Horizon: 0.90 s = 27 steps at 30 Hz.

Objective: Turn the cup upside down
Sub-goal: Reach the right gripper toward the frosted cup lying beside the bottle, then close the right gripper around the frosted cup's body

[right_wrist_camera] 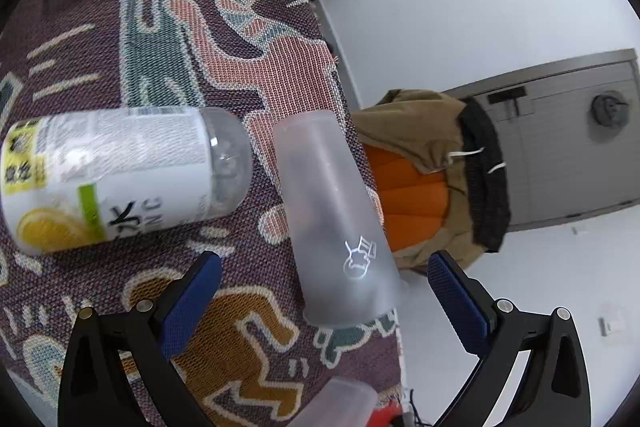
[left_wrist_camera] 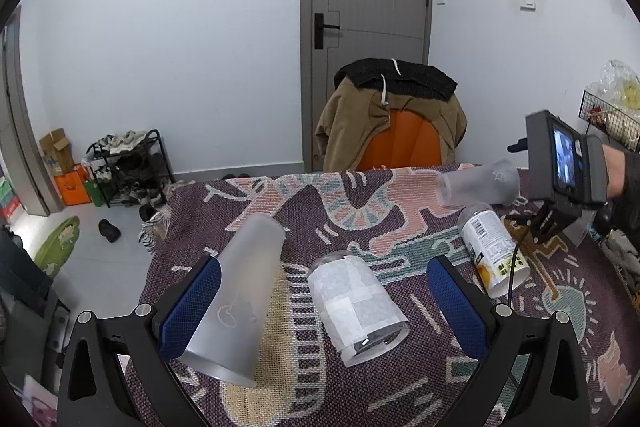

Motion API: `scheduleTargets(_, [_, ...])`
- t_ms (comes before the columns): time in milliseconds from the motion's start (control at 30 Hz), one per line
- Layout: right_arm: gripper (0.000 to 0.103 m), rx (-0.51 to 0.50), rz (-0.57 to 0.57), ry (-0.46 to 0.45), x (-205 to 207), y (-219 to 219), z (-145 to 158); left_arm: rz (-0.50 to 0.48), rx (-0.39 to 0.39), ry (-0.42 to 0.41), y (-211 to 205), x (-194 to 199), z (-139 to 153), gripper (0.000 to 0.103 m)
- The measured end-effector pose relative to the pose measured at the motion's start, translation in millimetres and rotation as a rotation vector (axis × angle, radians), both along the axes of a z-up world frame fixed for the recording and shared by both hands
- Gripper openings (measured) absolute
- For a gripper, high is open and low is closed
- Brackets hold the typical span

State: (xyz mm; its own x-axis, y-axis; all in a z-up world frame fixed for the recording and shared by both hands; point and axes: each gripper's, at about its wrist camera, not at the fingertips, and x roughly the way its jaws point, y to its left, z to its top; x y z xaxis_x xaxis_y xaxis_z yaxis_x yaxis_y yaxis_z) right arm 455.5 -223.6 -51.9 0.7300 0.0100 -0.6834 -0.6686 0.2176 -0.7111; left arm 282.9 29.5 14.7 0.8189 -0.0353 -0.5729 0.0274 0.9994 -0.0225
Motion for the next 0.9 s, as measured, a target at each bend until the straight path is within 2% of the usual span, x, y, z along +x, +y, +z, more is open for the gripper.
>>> scheduleTargets(367, [0.103,-0.097,0.011,0.078,47.2,20.7,-18.6,0.031,-0.021,0.058,13.5,20.6,-9.1,0.103])
scheduleTargets(667, [0.102,-0.2,-0.024,0.12,75.3,19.4,-52.7,0.056,-0.026,0.081,24.0,35.4,-16.5,0.103])
scheduleTargets(733, [0.072,-0.176,-0.042,0.154,78.6,20.0,-47.3,0.067,-0.026,0.085,27.2,37.8,-17.5,0.103])
scheduleTargets(800, [0.072,-0.183,-0.073,0.17,80.2,18.3,-44.4,0.074,-0.024,0.085,29.8,39.0,-17.5,0.103])
scheduleTargets(900, [0.072,-0.169,-0.049,0.169,68.2,16.2,-37.1,0.077,-0.033,0.08,32.6,37.2,-15.1,0.103])
